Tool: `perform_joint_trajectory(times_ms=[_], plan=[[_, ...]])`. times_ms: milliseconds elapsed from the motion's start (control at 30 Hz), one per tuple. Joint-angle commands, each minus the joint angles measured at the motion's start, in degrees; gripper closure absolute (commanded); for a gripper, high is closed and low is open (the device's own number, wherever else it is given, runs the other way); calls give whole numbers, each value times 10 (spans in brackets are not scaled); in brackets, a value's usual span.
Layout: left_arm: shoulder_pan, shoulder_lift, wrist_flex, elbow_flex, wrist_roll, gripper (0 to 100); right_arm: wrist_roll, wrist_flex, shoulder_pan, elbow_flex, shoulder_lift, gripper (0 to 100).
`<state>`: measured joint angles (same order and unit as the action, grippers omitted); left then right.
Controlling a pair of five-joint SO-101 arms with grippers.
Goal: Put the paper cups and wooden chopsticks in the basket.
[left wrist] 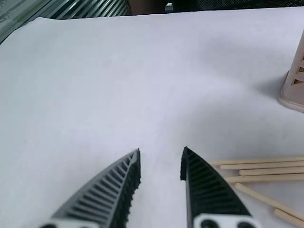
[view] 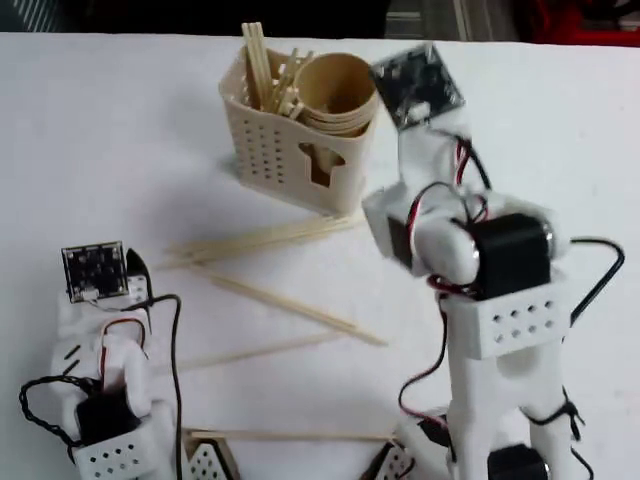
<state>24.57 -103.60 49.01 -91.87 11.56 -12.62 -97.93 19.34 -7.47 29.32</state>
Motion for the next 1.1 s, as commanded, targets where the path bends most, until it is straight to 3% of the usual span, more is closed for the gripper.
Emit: perform_joint_trajectory(times_ms=[0,300,467,567,733,1067], plan=[[0,-8,-12,3,-4,849,4,1,22,118,66,981],[0,-8,-12,3,-4,849,-1,136,126,432,161,981],[0,-8,-12,3,-4,849,-11,235,179,529,160,981],[0,-8,-12,3,-4,849,-11,270,204,546,159,964],[0,-8,-12,3,-4,849,-11,278,257,527,92,854],[0,-8,-12,4,-4,849,-11,343,301,389,-166,850]])
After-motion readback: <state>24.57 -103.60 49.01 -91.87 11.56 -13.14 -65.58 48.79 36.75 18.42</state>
